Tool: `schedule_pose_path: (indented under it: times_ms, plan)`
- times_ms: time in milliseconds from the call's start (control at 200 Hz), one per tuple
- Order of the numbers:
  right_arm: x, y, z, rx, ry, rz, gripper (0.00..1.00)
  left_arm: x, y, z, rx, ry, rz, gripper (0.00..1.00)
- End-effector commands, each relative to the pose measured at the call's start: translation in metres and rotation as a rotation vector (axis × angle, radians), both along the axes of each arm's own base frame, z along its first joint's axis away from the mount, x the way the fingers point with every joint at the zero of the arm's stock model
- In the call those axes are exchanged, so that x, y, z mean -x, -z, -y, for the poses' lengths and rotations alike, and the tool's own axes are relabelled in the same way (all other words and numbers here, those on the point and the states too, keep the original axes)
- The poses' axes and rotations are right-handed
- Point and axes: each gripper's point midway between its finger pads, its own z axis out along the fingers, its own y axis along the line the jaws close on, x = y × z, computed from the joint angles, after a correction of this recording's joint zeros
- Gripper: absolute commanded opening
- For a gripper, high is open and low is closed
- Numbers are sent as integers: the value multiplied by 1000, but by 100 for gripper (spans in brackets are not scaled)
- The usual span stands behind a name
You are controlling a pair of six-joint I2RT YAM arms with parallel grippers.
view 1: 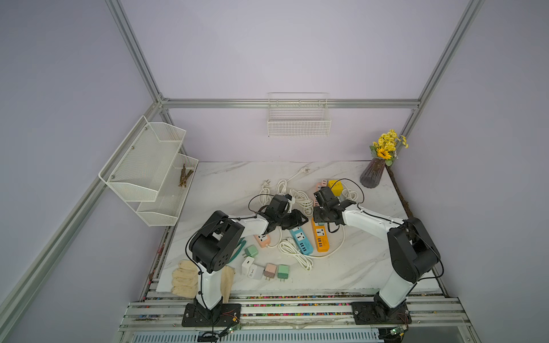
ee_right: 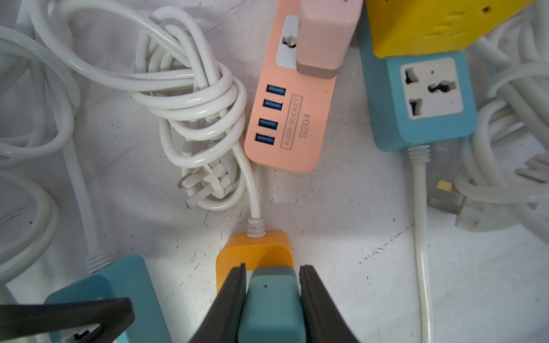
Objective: Pull the plug off the socket
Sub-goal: Remove the plug from the socket.
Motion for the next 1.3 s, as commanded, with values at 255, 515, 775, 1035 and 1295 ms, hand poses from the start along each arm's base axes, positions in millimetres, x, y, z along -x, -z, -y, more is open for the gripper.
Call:
schedule_pose_path:
  times_ms: [255, 515, 775, 1035, 1295]
  plan:
    - [6, 0, 5, -37, 14, -14, 28, -9, 12, 32, -49, -15, -116, 36]
    - [7, 3, 4, -42, 10, -25, 27, -3, 39, 39, -138, -36, -203, 36]
    - [5, -5, 18, 18, 51, 1, 26, 3, 66, 25, -238, -65, -262, 27]
    - [18, -12, -39, -210, -139, -26, 24, 2, 82, 10, -262, -84, -292, 27]
    - [6, -2, 31, -77, 117, -7, 25, 6, 89, 9, -265, -79, -304, 26]
